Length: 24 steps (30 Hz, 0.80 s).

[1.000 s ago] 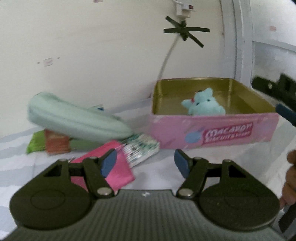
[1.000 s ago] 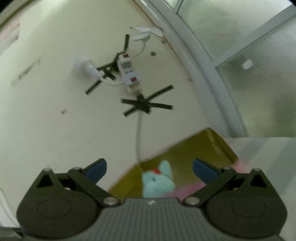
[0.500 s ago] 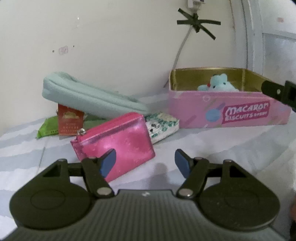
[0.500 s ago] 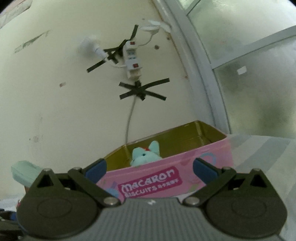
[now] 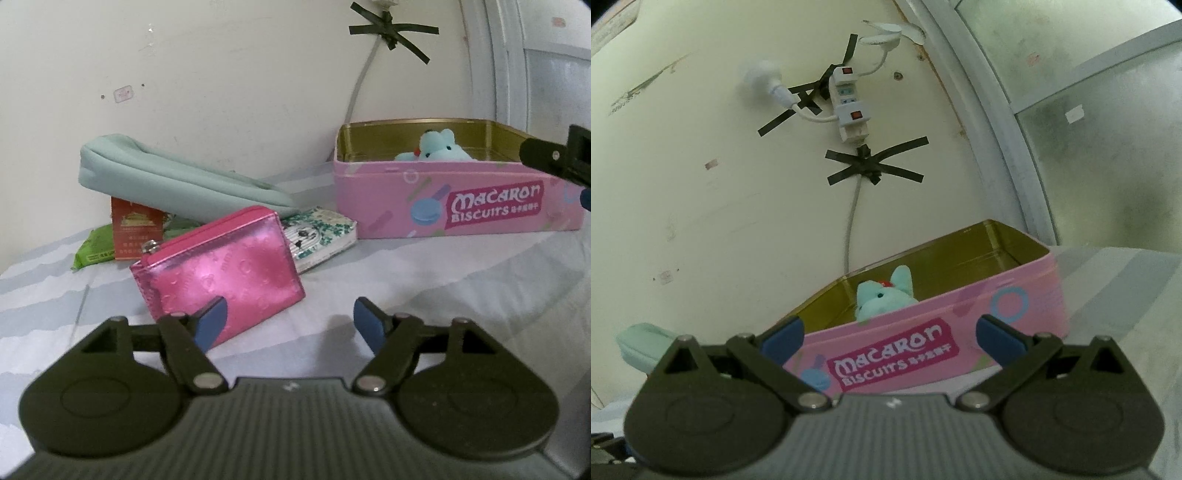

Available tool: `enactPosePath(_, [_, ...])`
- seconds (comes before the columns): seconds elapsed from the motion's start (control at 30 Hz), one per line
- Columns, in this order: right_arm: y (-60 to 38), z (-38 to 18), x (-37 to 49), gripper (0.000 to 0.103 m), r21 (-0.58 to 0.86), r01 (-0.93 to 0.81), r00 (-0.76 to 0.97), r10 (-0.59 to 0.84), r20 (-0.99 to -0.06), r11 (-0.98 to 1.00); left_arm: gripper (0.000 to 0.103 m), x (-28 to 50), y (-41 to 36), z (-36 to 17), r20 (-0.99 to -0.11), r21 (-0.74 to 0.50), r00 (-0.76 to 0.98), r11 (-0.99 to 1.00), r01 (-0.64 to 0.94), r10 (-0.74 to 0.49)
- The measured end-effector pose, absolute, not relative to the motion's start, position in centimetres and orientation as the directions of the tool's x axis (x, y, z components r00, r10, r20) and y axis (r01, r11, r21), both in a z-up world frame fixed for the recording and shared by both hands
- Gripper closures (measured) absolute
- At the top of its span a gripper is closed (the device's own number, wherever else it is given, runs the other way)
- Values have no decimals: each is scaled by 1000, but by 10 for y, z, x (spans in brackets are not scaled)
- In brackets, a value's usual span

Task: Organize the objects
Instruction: 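Move the left tool back toward the pink purse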

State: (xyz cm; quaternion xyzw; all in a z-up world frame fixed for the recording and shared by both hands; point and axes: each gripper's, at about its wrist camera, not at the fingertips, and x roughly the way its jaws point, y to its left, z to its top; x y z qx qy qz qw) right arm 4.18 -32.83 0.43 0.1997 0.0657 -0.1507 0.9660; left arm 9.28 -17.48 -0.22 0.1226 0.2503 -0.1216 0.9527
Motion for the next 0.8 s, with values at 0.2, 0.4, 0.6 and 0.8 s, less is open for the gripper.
enactPosePath(0.2, [-328,5,43,0,371,321,944,-264,-197,871,23,97,-171,-3,-524,148,833,944,296,-179])
enactPosePath(0.4, [-328,4,45,0,372,324,943,-262,-207,870,22,97,-170,-3,-533,139,827,946,294,-179])
enactPosePath(0.6, [-327,4,45,0,372,327,941,-262,-215,869,22,100,-168,-4,-545,123,819,949,290,-180])
enactPosePath(0.8, [-325,5,47,1,363,317,943,-249,-223,876,22,90,-148,-2,-557,69,800,948,311,-223])
